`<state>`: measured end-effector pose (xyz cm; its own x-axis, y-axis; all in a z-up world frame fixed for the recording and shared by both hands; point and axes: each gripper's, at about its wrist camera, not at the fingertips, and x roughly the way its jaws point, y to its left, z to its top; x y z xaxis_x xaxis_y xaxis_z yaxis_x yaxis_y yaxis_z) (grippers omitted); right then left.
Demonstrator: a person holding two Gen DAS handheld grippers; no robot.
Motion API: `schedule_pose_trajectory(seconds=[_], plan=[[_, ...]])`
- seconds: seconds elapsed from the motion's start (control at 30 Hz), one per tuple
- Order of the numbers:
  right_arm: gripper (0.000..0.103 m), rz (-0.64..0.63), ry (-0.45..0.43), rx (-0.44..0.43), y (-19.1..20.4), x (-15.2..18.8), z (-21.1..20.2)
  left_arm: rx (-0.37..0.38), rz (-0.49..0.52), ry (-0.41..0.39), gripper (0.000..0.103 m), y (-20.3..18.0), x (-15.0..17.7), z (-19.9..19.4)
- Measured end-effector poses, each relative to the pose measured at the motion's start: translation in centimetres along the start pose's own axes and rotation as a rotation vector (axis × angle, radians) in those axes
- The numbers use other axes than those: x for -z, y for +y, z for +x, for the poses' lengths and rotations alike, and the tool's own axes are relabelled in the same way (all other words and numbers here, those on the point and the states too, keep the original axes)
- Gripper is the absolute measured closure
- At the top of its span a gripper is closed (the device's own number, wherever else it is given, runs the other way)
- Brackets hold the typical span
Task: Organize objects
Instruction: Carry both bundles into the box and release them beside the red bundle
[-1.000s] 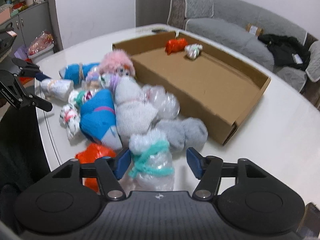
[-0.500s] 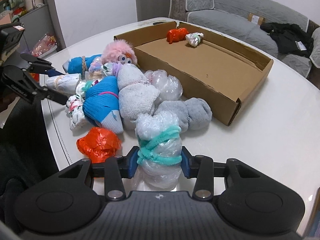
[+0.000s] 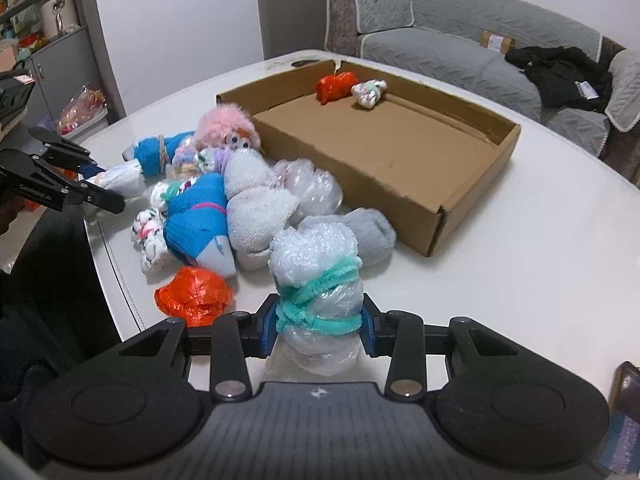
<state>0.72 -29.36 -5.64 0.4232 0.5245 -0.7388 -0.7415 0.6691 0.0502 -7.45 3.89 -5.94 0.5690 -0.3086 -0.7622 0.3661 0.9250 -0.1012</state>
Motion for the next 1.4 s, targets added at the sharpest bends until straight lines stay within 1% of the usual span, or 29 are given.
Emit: schedule_pose_trajectory(seconds=[0.13,0.3,0.43,0.57,0.67,0.77,0.83,0.97,1.1,1.23,1.4], plan=[[0.067,-0.014,-0.019,0.026,-0.3,-1.1,-1.2,-0.01,0.005,-0.041,0.06,0.2,-1.7,-2.1],[0.066,-0.042,-0.075,0.055,-0.8,-3.5,-3.2,-0.03,0.007,-0.106,0.06,0.8,-5.4,-4.4],[0.066,-0.072,-0.114,0.076,-1.2,-6.1,-3.9,-0.073,0.006,-0.134,0.06,1.6,-8.7,-4.6],[0.066,-0.086,-0.142,0.083,-1.8,-8.8,-3.5,-0.076,0.0,-0.159,0.06,1.9,-12.1,-4.0],[0.066,-0.077,-0.15,0.085,-2.5,-10.8,-2.6,-0.086,0.008,-0.168,0.06,1.9,-14.6,-2.8],[0.066,-0.048,-0.161,0.075,-3.5,-13.3,-1.3,-0.082,-0.011,-0.164,0.06,2.1,-17.2,-0.8],[0.066,-0.021,-0.163,0.061,-3.8,-14.8,-0.2,-0.102,-0.005,-0.16,0.06,2.2,-18.5,0.6],[0.066,0.036,-0.132,0.045,-4.6,-17.9,3.2,-0.108,-0.023,-0.116,0.059,2.5,-21.1,4.5],[0.066,0.1,-0.074,0.046,-5.5,-19.9,7.5,-0.086,-0.04,-0.065,0.059,2.8,-22.2,8.4],[0.066,0.154,-0.01,0.064,-6.6,-21.0,11.6,-0.08,-0.054,-0.023,0.059,3.3,-22.3,12.3],[0.066,0.205,0.05,0.107,-7.9,-21.7,15.1,-0.112,-0.037,0.011,0.059,3.6,-22.6,15.8]])
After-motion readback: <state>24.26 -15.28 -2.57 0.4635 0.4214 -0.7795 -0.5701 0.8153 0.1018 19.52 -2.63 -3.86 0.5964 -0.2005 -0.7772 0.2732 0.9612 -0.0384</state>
